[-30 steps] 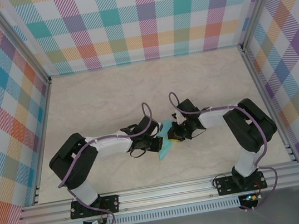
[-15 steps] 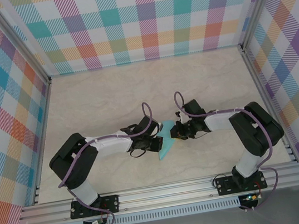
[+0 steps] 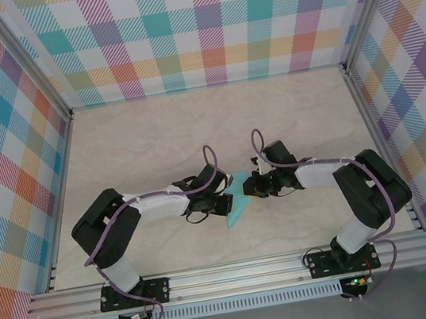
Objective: Fold a paper plane with a square sheet of paper (pick it up from the middle)
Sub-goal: Third fold the triangle at the center of the table.
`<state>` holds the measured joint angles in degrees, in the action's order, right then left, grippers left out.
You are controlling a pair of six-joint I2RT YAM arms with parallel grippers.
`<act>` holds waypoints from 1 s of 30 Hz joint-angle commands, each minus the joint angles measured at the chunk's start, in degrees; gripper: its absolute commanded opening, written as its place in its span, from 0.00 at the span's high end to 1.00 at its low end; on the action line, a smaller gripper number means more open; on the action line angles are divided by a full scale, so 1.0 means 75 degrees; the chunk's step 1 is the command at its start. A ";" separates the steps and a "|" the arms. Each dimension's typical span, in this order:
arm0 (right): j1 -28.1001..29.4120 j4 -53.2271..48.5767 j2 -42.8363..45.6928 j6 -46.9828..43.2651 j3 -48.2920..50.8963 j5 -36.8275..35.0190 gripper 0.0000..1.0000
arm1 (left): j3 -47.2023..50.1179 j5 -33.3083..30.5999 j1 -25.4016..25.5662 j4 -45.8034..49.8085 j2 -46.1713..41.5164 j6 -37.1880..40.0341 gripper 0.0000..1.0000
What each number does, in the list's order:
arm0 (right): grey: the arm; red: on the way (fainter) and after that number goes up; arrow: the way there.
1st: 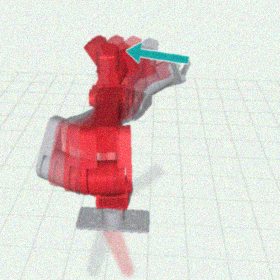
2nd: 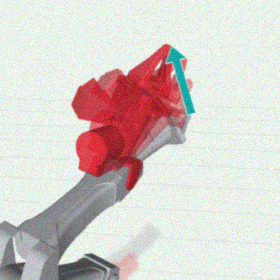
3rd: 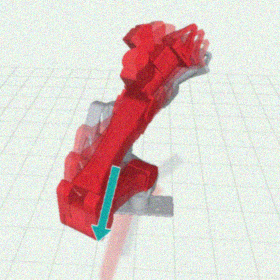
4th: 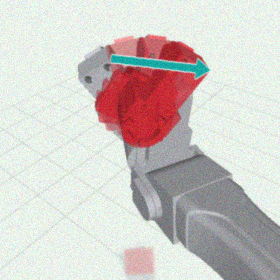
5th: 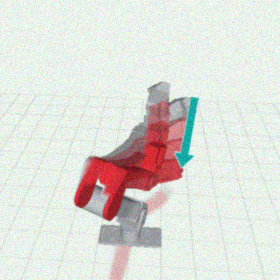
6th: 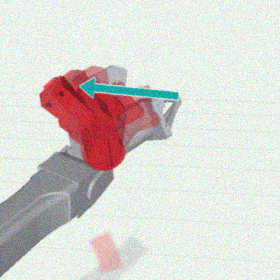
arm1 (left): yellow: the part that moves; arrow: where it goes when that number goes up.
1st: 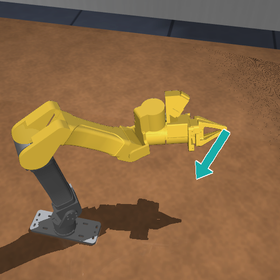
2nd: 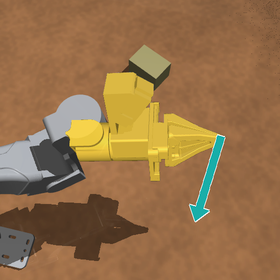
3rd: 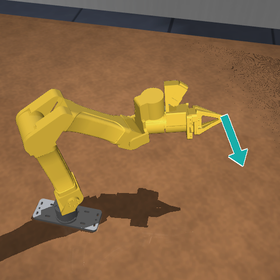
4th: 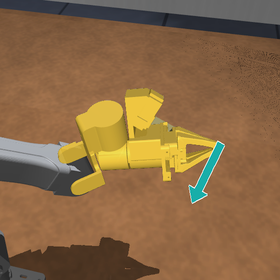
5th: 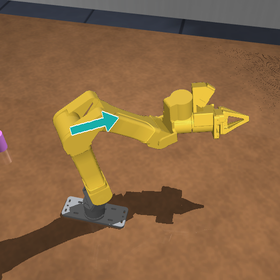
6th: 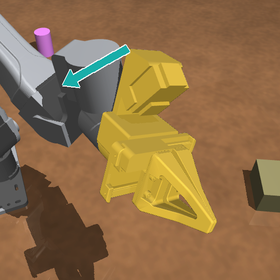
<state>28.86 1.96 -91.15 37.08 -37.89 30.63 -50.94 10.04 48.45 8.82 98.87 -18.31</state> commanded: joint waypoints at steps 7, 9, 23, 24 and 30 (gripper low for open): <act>0.0464 0.0076 -0.0422 0.0149 -0.0058 0.0205 0.89 | 0.0044 -0.0061 -0.0055 0.0427 0.0445 0.0143 1.00; 0.0465 0.0073 -0.0661 0.0037 -0.0003 0.0136 0.90 | 0.0034 -0.0086 -0.0060 0.0438 0.0434 0.0144 1.00; 0.0498 -0.0448 -0.0907 -0.0020 0.0248 -0.0440 0.91 | -0.0595 -0.0614 -0.0046 0.1577 -0.1059 -0.1129 0.64; 0.0499 -0.0428 -0.0908 0.0028 0.0253 -0.0462 0.91 | -0.0550 -0.0518 -0.0021 0.1495 -0.1279 -0.1325 0.63; 0.0524 -0.0436 -0.0900 0.0243 0.0228 -0.0644 0.91 | -0.0051 0.0172 0.0229 0.0809 -0.2108 -0.2483 0.75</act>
<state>32.38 2.22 -96.66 38.22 -38.02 30.94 -53.34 8.16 49.06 17.12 84.71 -30.89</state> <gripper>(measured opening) 0.092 0.262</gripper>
